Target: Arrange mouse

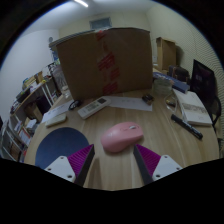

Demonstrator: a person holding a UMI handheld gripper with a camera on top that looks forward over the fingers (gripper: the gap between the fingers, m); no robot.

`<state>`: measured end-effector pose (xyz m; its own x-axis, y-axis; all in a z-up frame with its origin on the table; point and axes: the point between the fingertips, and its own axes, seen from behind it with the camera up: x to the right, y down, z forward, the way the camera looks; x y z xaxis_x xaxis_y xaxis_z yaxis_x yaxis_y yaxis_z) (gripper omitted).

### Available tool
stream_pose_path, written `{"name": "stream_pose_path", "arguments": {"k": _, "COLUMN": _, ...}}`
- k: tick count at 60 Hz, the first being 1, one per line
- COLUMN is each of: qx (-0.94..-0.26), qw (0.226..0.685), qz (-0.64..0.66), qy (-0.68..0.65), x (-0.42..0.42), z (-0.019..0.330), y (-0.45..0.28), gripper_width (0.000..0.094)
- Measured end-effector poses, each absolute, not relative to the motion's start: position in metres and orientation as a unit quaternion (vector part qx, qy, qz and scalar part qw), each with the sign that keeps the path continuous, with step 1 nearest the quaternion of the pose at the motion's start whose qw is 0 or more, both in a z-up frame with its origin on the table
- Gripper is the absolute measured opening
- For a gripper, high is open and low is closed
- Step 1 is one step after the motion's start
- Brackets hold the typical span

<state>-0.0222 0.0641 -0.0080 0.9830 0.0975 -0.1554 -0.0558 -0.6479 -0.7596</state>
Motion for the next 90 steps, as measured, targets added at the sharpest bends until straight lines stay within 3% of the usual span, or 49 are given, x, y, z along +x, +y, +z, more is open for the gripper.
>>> {"name": "stream_pose_path", "arguments": {"k": 18, "qx": -0.895, "qw": 0.443, "qz": 0.038, "qy": -0.015, "x": -0.019, "z": -0.014, "y": 0.137, "gripper_width": 0.0782}}
{"name": "stream_pose_path", "arguments": {"k": 19, "qx": -0.895, "qw": 0.445, "qz": 0.029, "qy": -0.016, "x": -0.018, "z": -0.015, "y": 0.14, "gripper_width": 0.0812}}
{"name": "stream_pose_path", "arguments": {"k": 20, "qx": -0.894, "qw": 0.447, "qz": 0.02, "qy": -0.018, "x": -0.016, "z": -0.015, "y": 0.142, "gripper_width": 0.0725}}
{"name": "stream_pose_path", "arguments": {"k": 21, "qx": -0.892, "qw": 0.452, "qz": 0.017, "qy": -0.02, "x": -0.016, "z": -0.014, "y": 0.146, "gripper_width": 0.0694}}
{"name": "stream_pose_path", "arguments": {"k": 24, "qx": -0.889, "qw": 0.457, "qz": 0.019, "qy": -0.011, "x": -0.017, "z": -0.014, "y": 0.15, "gripper_width": 0.0671}}
{"name": "stream_pose_path", "arguments": {"k": 26, "qx": -0.89, "qw": 0.456, "qz": 0.016, "qy": -0.007, "x": -0.015, "z": -0.015, "y": 0.151, "gripper_width": 0.0536}}
{"name": "stream_pose_path", "arguments": {"k": 36, "qx": -0.901, "qw": 0.427, "qz": 0.05, "qy": 0.058, "x": -0.003, "z": -0.009, "y": 0.151, "gripper_width": 0.0382}}
{"name": "stream_pose_path", "arguments": {"k": 43, "qx": -0.876, "qw": 0.474, "qz": 0.038, "qy": 0.082, "x": 0.022, "z": 0.057, "y": 0.155, "gripper_width": 0.0336}}
{"name": "stream_pose_path", "arguments": {"k": 52, "qx": -0.838, "qw": 0.542, "qz": 0.059, "qy": 0.028, "x": -0.035, "z": 0.162, "y": 0.139, "gripper_width": 0.0336}}
{"name": "stream_pose_path", "arguments": {"k": 57, "qx": -0.83, "qw": 0.552, "qz": 0.081, "qy": 0.0, "x": -0.093, "z": 0.183, "y": 0.115, "gripper_width": 0.0336}}
{"name": "stream_pose_path", "arguments": {"k": 62, "qx": -0.841, "qw": 0.533, "qz": 0.086, "qy": -0.032, "x": -0.148, "z": 0.157, "y": 0.09, "gripper_width": 0.0332}}
{"name": "stream_pose_path", "arguments": {"k": 76, "qx": -0.893, "qw": 0.446, "qz": 0.048, "qy": -0.05, "x": -0.188, "z": 0.025, "y": 0.04, "gripper_width": 0.0335}}
{"name": "stream_pose_path", "arguments": {"k": 83, "qx": -0.905, "qw": 0.421, "qz": 0.031, "qy": -0.047, "x": -0.185, "z": -0.013, "y": 0.029, "gripper_width": 0.0346}}
{"name": "stream_pose_path", "arguments": {"k": 90, "qx": -0.902, "qw": 0.429, "qz": 0.027, "qy": -0.043, "x": -0.186, "z": -0.013, "y": 0.032, "gripper_width": 0.0426}}
